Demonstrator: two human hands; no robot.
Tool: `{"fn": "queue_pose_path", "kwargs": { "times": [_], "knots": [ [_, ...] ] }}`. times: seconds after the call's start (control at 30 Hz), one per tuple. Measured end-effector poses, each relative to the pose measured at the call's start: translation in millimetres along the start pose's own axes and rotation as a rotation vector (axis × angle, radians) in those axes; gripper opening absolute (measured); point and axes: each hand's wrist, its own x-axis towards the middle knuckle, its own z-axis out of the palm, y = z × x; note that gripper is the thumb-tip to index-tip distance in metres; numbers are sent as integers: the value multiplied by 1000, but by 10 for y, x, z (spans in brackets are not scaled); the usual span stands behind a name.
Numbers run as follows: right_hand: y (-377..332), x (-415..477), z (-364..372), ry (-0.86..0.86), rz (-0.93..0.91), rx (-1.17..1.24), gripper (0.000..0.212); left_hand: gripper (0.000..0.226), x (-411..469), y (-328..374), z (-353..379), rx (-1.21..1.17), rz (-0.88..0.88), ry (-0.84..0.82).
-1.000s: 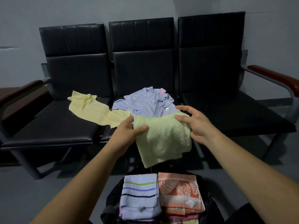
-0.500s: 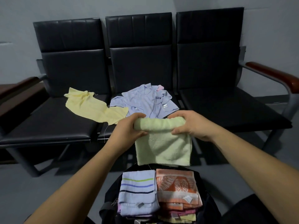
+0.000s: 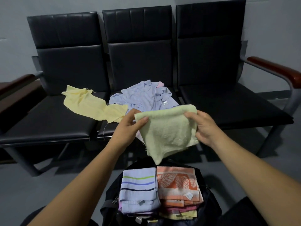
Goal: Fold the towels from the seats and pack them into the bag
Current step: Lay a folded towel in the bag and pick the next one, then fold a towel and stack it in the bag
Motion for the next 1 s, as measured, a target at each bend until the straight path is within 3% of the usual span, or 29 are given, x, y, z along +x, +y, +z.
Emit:
{"fn": "queue_pose_path", "kwargs": {
  "times": [0.23,0.43,0.67,0.77,0.9,1.0],
  "knots": [
    [487,33,-176,134,120,-116,15,25,-22,-528,274,202,-131,83],
    [1043,-63,-409,235,302,-344,11,24,-198,-1080,548,213,-299,-1],
    [1244,-84,-859,123,832,-382,18,35,-306,-1557,799,71,-575,-165],
    [1485,-15,-937,230,812,-456,19,34,-300,-1759,948,139,-597,-141],
    [1988,42,-896,430,589,-575,17,51,-289,-2079,1061,188,-680,-62],
    [2129,-17,-841,420,532,-612,21,45,-315,-2240,1118,295,-753,-160]
  ]
}}
